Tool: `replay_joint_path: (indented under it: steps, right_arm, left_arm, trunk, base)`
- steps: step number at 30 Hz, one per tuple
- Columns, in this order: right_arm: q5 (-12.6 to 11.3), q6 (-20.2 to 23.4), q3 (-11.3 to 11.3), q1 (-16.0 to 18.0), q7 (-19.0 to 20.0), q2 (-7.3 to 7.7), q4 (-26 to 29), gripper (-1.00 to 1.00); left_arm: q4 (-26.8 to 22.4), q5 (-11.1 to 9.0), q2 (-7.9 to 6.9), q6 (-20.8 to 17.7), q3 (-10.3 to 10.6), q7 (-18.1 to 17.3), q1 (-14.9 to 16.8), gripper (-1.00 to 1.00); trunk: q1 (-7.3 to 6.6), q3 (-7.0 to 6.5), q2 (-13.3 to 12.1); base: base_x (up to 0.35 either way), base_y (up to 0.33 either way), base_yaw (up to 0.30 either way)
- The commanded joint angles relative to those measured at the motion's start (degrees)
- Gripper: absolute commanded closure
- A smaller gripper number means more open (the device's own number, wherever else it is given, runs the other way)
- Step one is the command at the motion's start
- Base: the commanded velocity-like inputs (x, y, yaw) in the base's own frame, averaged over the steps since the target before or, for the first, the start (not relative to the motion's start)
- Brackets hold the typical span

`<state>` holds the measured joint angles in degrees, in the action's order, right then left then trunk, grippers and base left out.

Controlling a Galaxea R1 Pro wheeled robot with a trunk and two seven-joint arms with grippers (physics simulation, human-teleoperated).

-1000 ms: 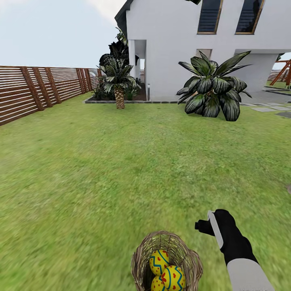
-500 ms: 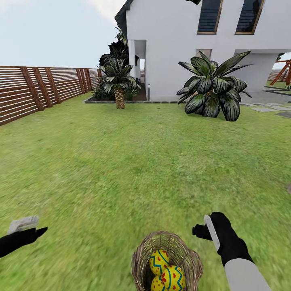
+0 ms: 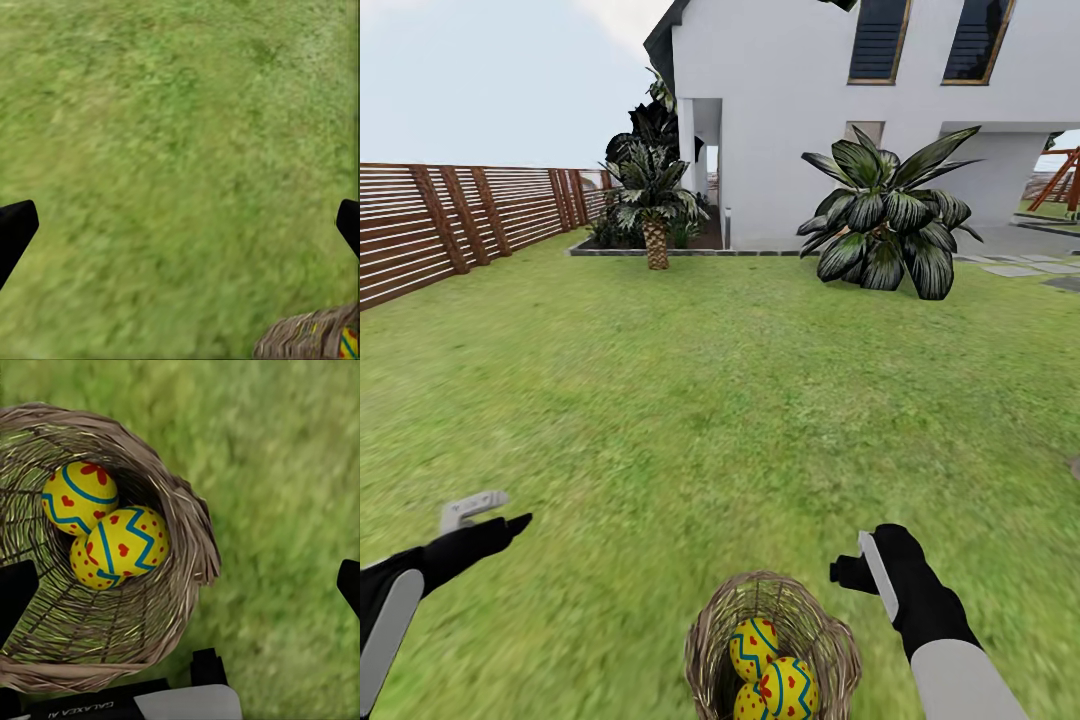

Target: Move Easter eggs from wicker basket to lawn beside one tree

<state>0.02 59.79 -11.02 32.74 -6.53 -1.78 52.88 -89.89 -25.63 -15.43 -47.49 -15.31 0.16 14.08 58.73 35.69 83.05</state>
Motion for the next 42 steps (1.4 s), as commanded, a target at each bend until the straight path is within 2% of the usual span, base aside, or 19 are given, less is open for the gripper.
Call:
replay_joint_path:
  steps: [1,11,13,19,27,32,36,42]
  right_arm:
    - [-0.1,0.2,-0.1,0.1,-0.2,-0.06,0.1,-1.00]
    - [-0.1,0.2,-0.1,0.9,0.0,-0.03,0.2,-1.00]
    - [-0.1,0.2,-0.1,1.4,0.0,-0.05,0.3,-1.00]
    - [0.1,0.2,-0.1,3.7,-0.1,-0.05,0.0,-1.00]
    - [0.3,0.2,-0.1,4.7,-0.1,-0.03,-0.9,-1.00]
    - [0.4,0.1,-0.1,4.8,-0.1,-0.04,-2.8,-1.00]
    - [0.5,-0.1,-0.1,4.9,-0.1,0.00,-4.6,-1.00]
    - [0.5,-3.1,-0.1,5.1,-0.2,-0.05,-7.4,-1.00]
  left_arm:
    - [-0.1,-0.1,0.40,-0.3,0.0,0.1,0.0,-1.00]
    - [-0.2,0.0,1.77,-0.2,1.4,0.8,0.1,-1.00]
    - [-0.2,0.0,1.87,0.5,1.6,0.7,0.1,-1.00]
    - [-0.1,-0.1,2.01,4.2,1.7,0.3,-0.1,-1.00]
    - [0.7,-0.2,2.19,5.7,1.8,0.3,-0.2,-1.00]
    - [2.7,-0.2,2.30,9.2,1.8,0.3,-0.2,-1.00]
    - [3.3,-0.2,2.34,10.3,1.8,0.3,-0.2,-1.00]
    - [3.8,0.0,2.51,12.0,1.8,0.3,-0.2,-1.00]
  trunk:
    - [0.00,0.06,0.0]
    - [1.10,0.95,2.0]
    - [1.54,1.31,2.8]
    - [1.54,1.31,2.8]
    - [3.29,2.75,6.0]
    - [4.39,3.65,8.1]
    - [5.27,4.36,9.7]
    - [6.59,5.44,12.1]
  base:
    - [0.000,0.000,0.000]
    - [0.000,0.000,0.000]
    - [0.000,0.000,0.000]
    - [0.000,0.000,0.000]
    - [0.000,0.000,0.000]
    - [0.000,0.000,0.000]
    - [0.000,0.000,0.000]
    - [0.000,0.000,0.000]
